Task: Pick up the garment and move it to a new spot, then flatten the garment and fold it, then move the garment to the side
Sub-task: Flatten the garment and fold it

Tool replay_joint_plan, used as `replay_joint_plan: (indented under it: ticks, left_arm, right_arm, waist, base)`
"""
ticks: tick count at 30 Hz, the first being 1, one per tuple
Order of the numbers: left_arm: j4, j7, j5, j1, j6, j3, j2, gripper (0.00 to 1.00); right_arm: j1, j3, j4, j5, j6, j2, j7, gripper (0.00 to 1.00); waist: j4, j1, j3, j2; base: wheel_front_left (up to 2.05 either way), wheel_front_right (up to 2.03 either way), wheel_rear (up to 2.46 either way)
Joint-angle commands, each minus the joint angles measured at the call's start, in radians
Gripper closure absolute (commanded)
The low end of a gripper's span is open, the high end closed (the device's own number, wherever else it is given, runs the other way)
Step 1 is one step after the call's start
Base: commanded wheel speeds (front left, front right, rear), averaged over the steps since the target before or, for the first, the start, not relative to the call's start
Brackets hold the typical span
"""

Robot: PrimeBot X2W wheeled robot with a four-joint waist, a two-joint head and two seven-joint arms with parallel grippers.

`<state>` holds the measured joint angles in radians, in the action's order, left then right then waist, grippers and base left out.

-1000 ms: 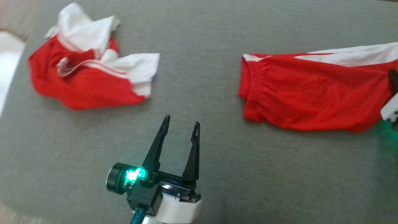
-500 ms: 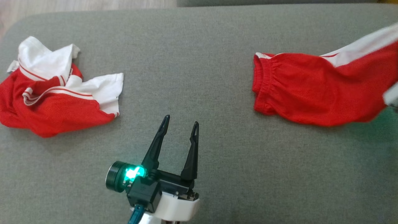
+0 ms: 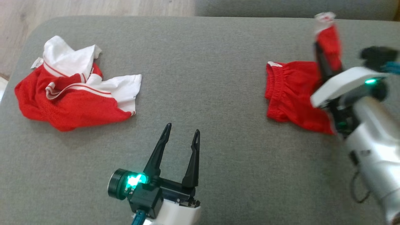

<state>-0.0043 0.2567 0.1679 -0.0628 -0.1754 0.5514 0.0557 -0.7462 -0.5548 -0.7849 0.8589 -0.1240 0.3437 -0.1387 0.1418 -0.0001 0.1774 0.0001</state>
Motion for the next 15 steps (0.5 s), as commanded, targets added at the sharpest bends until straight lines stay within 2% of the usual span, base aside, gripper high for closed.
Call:
replay_joint_plan:
  ticks: [1, 4, 5, 8, 10, 15]
  left_arm:
    - [-0.029, 0.005, 0.005, -0.019, 0.001, -0.025, -0.005, 0.00]
    - [-0.024, 0.005, 0.007, -0.022, 0.000, -0.024, -0.005, 0.00]
    - [-0.022, 0.005, 0.008, -0.022, 0.000, -0.024, -0.005, 0.00]
    - [-0.013, 0.005, 0.011, -0.020, 0.001, -0.024, -0.005, 0.00]
    - [-0.008, 0.005, 0.013, -0.014, -0.001, -0.028, -0.005, 0.00]
    - [-0.007, 0.005, 0.023, 0.024, -0.010, -0.052, -0.005, 0.00]
  right_arm:
    - [0.006, -0.012, 0.030, -0.007, -0.007, -0.013, 0.000, 1.00]
    - [0.026, -0.027, 0.032, -0.009, -0.007, -0.076, 0.006, 0.99]
    - [0.034, -0.034, 0.033, -0.011, -0.007, -0.094, 0.010, 0.00]
    - [0.065, -0.036, 0.056, 0.002, -0.007, -0.129, -0.004, 0.00]
    - [0.091, -0.030, 0.087, 0.001, -0.007, -0.129, -0.039, 0.00]
    - [0.206, 0.002, 0.197, -0.027, -0.007, -0.081, -0.101, 0.00]
  waist:
    - [0.006, 0.0001, 0.002, -0.0001]
    - [0.016, 0.0001, 0.003, -0.0001]
    - [0.019, 0.0001, 0.002, -0.0001]
    - [0.023, 0.0001, -0.010, -0.0001]
    - [0.020, 0.0001, -0.027, -0.0001]
    - [-0.006, 0.0001, -0.088, -0.0001]
  base:
    - [0.00, 0.00, 0.00]
    - [0.00, 0.00, 0.00]
    - [0.00, 0.00, 0.00]
    - [0.00, 0.00, 0.00]
    - [0.00, 0.00, 0.00]
    - [0.00, 0.00, 0.00]
